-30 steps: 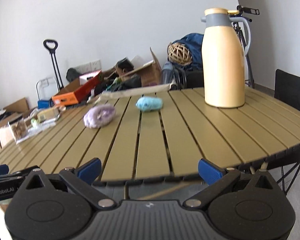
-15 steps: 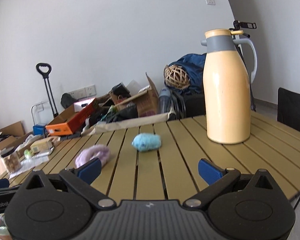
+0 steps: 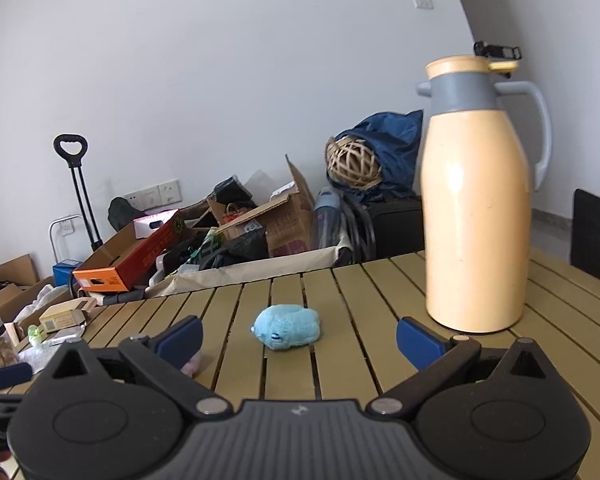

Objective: Collect trash
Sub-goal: 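Grasp the lilac fuzzy wristband with the left tool while the right tool approaches the blue plush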

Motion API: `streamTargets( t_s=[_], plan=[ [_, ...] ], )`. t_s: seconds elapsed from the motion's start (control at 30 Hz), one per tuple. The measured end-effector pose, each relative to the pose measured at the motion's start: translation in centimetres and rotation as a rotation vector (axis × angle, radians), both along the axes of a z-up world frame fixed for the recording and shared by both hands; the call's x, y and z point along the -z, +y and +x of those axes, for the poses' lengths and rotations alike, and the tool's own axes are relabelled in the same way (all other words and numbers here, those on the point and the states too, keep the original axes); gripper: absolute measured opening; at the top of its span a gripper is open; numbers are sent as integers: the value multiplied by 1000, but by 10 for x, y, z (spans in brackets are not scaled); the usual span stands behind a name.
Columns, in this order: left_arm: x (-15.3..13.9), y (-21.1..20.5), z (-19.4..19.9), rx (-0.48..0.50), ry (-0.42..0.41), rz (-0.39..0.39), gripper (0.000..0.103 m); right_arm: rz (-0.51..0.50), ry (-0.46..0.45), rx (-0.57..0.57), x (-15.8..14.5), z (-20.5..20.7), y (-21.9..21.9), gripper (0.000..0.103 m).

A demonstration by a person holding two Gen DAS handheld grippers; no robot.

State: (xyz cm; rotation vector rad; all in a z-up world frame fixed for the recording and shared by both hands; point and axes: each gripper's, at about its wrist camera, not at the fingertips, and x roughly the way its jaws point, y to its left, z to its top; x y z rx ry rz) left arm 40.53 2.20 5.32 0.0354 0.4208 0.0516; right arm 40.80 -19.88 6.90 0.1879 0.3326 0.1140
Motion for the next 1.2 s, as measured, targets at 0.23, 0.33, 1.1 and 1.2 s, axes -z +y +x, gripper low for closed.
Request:
streamTargets(
  t_s=[0.23,0.33,1.1,1.2],
  plan=[
    [12,6,46,16,72,-20,103,34,29,13,0,41,-4,103],
    [16,10,66,11,93,-11,103,61,40,26,1,57,-7,103],
    [48,18,132,24,294,-128,57,92,134,20,24,111,12,103],
    [46,19,128,30,265,-134,45,78,146,17,27,112,13,103]
  ],
)
